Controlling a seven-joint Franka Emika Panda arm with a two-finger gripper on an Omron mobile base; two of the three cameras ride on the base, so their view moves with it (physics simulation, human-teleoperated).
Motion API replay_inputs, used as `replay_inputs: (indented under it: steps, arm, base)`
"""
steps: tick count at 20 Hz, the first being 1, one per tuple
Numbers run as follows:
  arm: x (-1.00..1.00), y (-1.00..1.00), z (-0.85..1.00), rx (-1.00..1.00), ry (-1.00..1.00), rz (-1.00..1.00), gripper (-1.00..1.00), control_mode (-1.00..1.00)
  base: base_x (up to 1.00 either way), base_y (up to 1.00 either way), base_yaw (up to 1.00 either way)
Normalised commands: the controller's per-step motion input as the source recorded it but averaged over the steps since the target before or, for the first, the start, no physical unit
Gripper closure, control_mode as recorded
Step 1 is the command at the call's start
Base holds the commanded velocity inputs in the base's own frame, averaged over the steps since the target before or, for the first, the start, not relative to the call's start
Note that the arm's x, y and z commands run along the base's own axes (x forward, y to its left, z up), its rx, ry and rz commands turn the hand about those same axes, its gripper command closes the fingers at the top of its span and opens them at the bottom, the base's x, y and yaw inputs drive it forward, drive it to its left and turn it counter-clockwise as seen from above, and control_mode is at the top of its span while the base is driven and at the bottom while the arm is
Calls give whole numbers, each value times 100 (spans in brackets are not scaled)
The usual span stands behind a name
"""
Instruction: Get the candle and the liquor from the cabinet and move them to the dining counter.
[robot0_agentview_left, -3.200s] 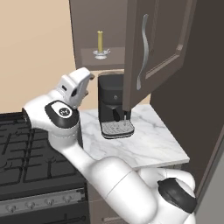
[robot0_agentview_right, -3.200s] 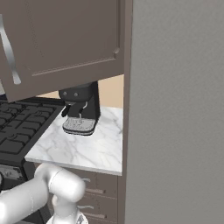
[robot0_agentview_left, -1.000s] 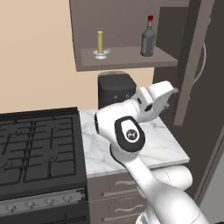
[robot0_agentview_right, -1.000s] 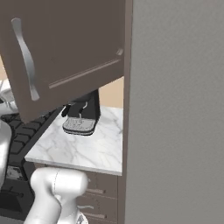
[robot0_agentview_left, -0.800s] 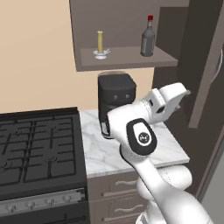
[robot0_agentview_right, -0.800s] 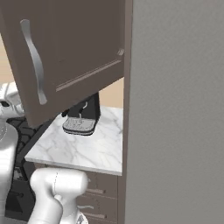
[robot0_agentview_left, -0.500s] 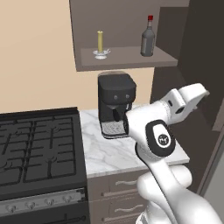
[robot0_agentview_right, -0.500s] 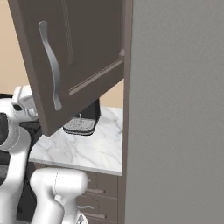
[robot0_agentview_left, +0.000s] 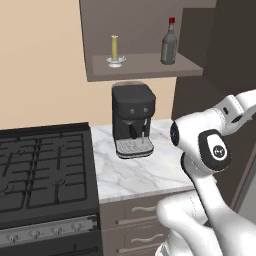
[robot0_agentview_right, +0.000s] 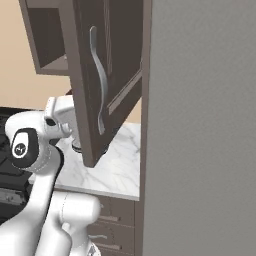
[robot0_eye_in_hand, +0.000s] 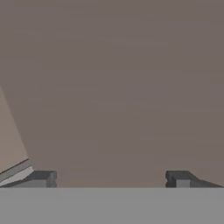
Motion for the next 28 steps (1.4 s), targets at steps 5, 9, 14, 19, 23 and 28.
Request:
replay_inputs:
  steps: [5, 9, 14, 19, 23, 28]
  arm:
    - [0, -62, 12, 0, 0, 0, -100, -100]
    - [-1, -48, 0, 0, 0, 0, -100, -100]
    - [-14, -6, -2, 0, 0, 1, -100, -100]
    - [-25, 26, -1, 0, -3, 2, -100, -100]
    - [-12, 44, 0, 0, -9, 1, -100, -100]
    - [0, 54, 0, 0, -14, 4, -100, -100]
  base:
    - [0, 0, 0]
    - [0, 0, 0]
    - [0, 0, 0]
    - [0, 0, 0]
    - [0, 0, 0]
    - [0, 0, 0]
